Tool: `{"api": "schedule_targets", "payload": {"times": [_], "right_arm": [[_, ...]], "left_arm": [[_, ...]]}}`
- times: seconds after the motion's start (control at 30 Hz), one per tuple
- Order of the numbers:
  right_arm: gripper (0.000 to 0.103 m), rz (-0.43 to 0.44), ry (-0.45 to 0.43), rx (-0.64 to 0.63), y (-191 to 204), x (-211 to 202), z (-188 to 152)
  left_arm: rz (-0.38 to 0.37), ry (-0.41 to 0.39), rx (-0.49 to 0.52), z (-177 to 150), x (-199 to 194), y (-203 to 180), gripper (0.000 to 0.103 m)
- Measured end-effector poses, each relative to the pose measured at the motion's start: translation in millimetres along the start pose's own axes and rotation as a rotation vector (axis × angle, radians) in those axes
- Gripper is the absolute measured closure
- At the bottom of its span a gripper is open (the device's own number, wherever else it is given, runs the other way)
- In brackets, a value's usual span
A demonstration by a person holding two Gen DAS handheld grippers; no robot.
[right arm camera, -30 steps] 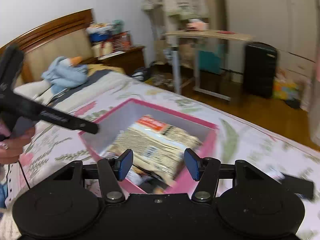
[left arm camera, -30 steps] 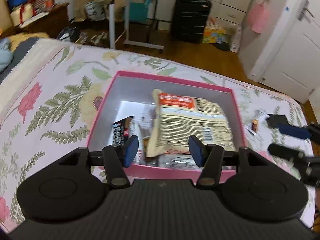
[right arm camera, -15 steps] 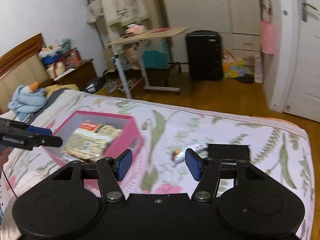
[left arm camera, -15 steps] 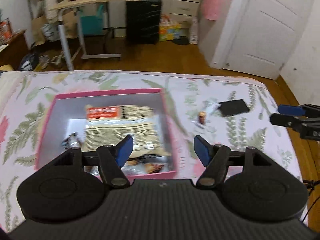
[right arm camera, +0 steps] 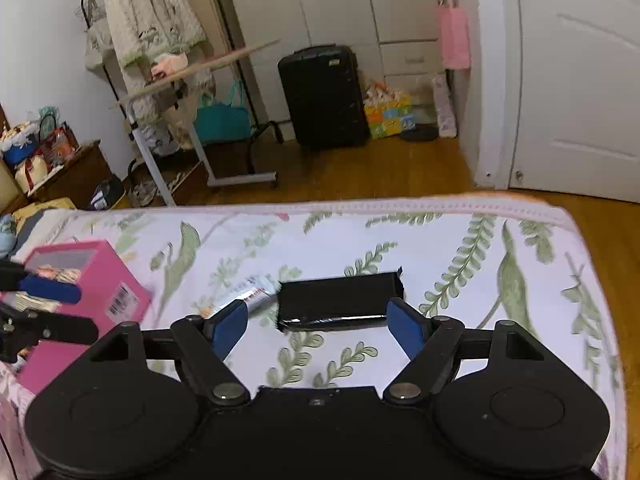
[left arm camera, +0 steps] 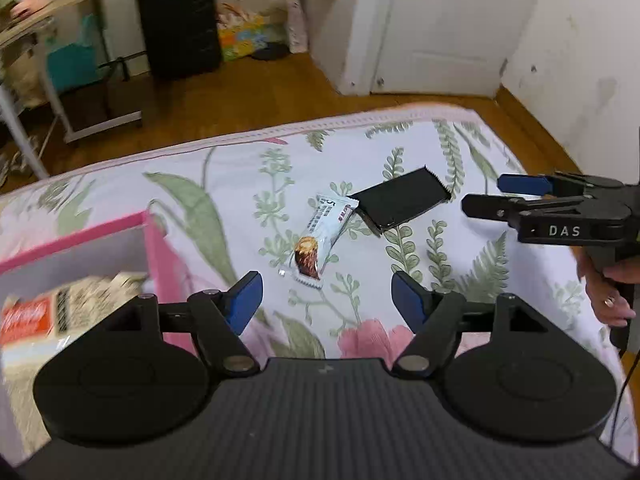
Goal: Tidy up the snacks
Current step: 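Grasp the black cracker pack with the right tool while the left tool grasps a white bar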
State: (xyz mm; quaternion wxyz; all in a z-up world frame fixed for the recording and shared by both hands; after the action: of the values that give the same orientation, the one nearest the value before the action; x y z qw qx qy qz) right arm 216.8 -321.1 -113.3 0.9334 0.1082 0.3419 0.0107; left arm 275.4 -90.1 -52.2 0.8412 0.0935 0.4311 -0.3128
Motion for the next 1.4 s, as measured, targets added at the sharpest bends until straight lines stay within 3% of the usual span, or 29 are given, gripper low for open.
{"api": "schedule_targets", "payload": {"times": [0.1,0.27,0.4,0.5,0.57,0.77,0.97,1.07,1.13,1.17,1.2,1.33,1.4], "right_arm": [[0.021,0.004,0.048,0.082,-15,24,-3],[0.021,0.095,0.103,0.306,-33,58,-3],[0.021,0.076,0.133,0.375,-34,83,1],[0.016,0.047,0.139,0.394,-31,99,7],[0.009,0.0,0.127,0.369,-26,107,12],[0.006,-0.111,0.121,0.226,-7,139,27],[0.01,-0.206,0.115,-0.067,16,157,18],[0.011,-0.218,0.085,-0.153,20,146,9],[0.011,-0.226,0.077,-0.157,15,136,5],[0.012,-0.228,0.075,-0.143,10,131,2],[0.016,-0.223,0.076,-0.121,5,126,0],[0.045,-0.172,0.068,-0.016,-8,110,-4],[0.049,-0.161,0.073,-0.002,-8,109,-5]], "left_arm": [[0.018,-0.003,0.069,10,29,-2,0.033],[0.04,0.073,0.174,20,79,-3,0.033],[0.097,0.132,0.282,13,114,-6,0.033],[0.091,0.16,0.306,10,129,-5,0.033],[0.083,0.169,0.291,12,136,-3,0.033],[0.038,0.183,0.206,15,149,8,0.032],[0.05,0.167,0.19,16,149,11,0.034],[0.021,0.182,0.208,15,147,8,0.045],[0.007,0.186,0.222,16,145,4,0.061],[-0.003,0.189,0.225,16,146,2,0.07],[0.001,0.192,0.231,16,146,1,0.073],[-0.009,0.217,0.244,13,145,-7,0.074],[0.006,0.223,0.23,13,145,-8,0.074]]}}
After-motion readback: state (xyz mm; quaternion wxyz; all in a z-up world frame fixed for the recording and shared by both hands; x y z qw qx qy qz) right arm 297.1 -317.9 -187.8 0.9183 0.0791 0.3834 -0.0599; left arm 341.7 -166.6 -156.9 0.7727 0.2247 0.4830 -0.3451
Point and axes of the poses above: each gripper's, at about its wrist camera, not at the fingertips, and x roughly the way its jaws point, y to its left, z to its top, the point moved 2 cm from there along x, roughly the way its jaws point, and after that the axes turned 2 degrees about -y, right-handed, at the moved point
